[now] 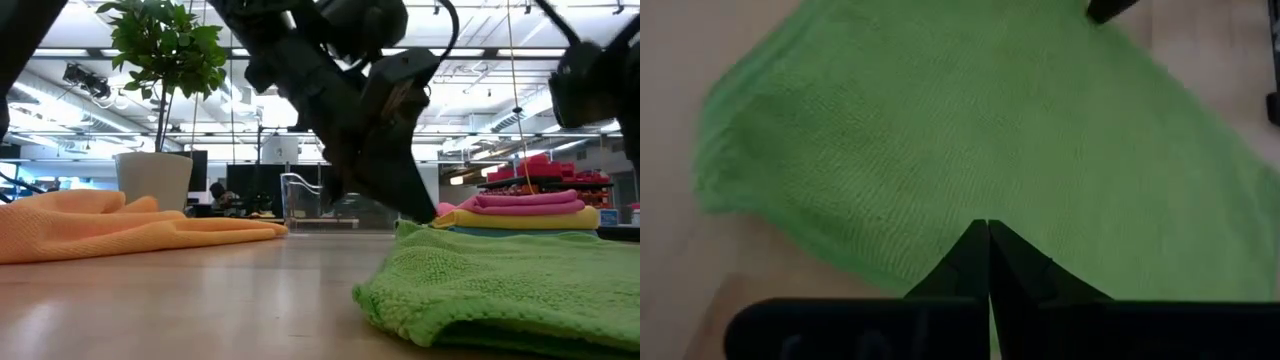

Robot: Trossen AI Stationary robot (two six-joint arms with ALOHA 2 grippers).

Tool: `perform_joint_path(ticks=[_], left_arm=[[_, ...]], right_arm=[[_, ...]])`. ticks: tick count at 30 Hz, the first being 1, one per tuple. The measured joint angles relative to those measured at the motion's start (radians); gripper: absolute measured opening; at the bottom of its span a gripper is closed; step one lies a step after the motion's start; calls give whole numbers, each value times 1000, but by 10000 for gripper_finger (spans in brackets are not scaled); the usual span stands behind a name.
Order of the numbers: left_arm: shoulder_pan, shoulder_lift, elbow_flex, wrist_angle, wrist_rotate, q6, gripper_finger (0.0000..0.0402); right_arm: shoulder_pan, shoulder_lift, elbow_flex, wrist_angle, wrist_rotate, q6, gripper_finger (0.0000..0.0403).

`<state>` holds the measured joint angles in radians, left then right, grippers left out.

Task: Fold microfiber towels
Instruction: Fold the green towel

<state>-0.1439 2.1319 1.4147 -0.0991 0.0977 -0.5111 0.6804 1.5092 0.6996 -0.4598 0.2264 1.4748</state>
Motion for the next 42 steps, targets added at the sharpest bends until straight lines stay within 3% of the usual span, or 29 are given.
perform_joint_path(ticks=[7, 14, 18, 24, 31, 36, 42], left_arm=[[40, 47, 4, -36, -39, -28, 6], [21, -6, 0, -65, -69, 44, 4], [-36, -86, 3, -110, -65, 183, 11], [-162, -179, 1, -287, -71, 336, 5], [-346, -163, 1, -301, -138, 606, 13], [-376, -109, 1, -264, -169, 893, 20], [-372, -75, 1, -272, -173, 1126, 75]], right_arm=[[0, -17, -36, -6, 9, 3, 2], [84, -70, 53, -12, 64, -22, 2], [197, -13, 140, 57, 155, -51, 2], [300, 210, 344, 67, 204, -132, 2], [347, 405, 585, -57, 317, -207, 3], [352, 434, 605, -80, 323, -131, 13], [346, 433, 604, -74, 323, -111, 20]])
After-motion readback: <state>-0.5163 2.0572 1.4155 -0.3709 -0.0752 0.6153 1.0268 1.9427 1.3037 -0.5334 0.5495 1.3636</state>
